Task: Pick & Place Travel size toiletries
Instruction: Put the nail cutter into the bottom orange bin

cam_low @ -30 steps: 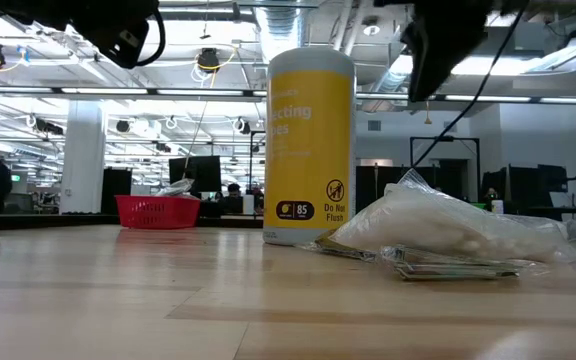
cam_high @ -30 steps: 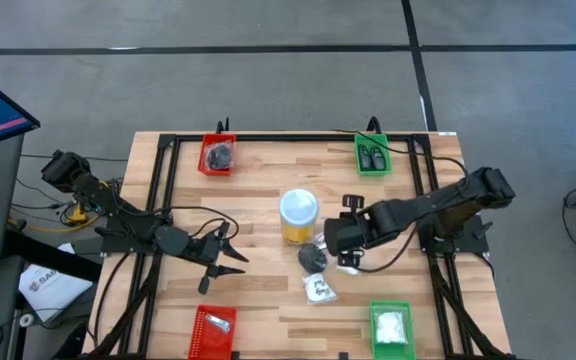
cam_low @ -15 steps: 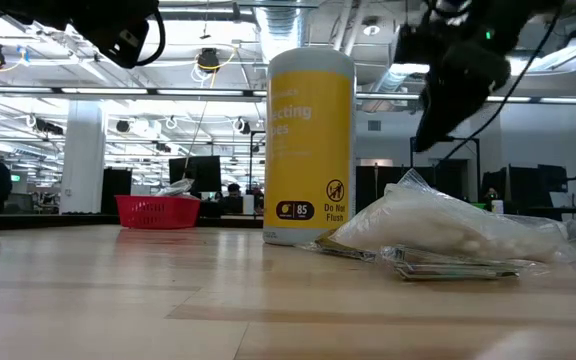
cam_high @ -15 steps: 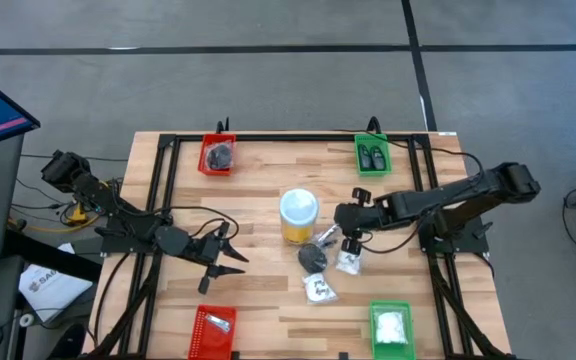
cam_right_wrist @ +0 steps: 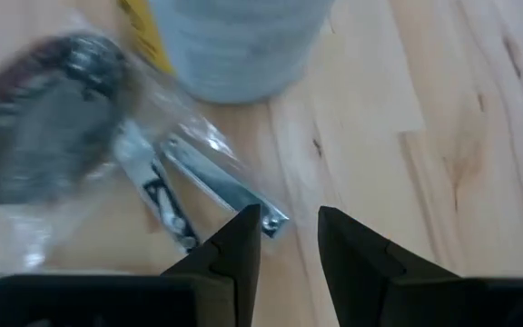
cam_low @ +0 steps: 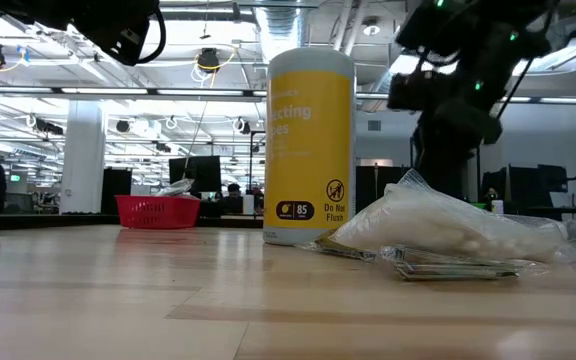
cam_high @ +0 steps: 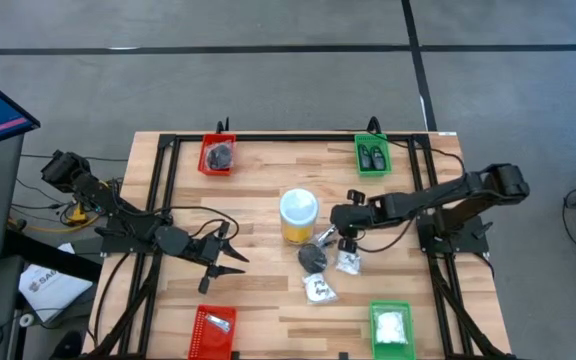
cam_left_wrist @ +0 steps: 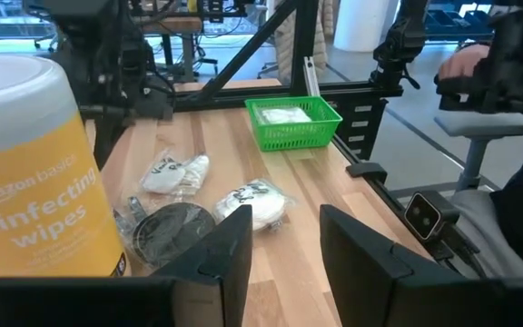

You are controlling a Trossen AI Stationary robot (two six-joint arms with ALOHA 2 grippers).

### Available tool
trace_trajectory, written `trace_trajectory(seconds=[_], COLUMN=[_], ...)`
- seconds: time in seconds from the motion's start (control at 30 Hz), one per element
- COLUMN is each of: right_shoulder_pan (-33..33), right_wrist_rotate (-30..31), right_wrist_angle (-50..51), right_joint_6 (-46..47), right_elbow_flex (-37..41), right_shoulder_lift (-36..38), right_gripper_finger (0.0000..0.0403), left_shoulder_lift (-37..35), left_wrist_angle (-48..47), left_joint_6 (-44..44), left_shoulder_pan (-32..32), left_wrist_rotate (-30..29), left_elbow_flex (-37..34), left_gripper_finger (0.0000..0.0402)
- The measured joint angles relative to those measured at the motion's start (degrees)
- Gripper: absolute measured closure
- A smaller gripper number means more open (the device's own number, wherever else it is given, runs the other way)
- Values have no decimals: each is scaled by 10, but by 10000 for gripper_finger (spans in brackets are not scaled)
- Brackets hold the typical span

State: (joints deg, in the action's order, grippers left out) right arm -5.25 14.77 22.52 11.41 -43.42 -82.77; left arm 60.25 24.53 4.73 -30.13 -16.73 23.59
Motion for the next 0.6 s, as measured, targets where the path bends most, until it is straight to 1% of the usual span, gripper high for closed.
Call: trace_trajectory(seconds=[0.2, 0.33, 0.47, 0.6], right_shoulder_pan=[8, 5, 5, 5], right_wrist_rotate=[1, 3, 3, 3], right_wrist_angle=[-24, -25, -24, -23], right_joint_6=[-13, -25, -25, -24], right_elbow_flex=[0, -1, -1, 0], right_shoulder_lift=[-45, -56, -66, -66], right_gripper_finger=[300, 295, 274, 239], left_shoulder_lift=[0, 0, 0, 0], left_wrist_angle=[0, 0, 0, 0], left_joint_6=[0, 0, 0, 0], left_shoulder_pan=[0, 0, 0, 0], left_wrist_rotate=[0, 0, 0, 0], left_elbow_flex=[0, 0, 0, 0], left_gripper_finger=[280, 280, 281, 279])
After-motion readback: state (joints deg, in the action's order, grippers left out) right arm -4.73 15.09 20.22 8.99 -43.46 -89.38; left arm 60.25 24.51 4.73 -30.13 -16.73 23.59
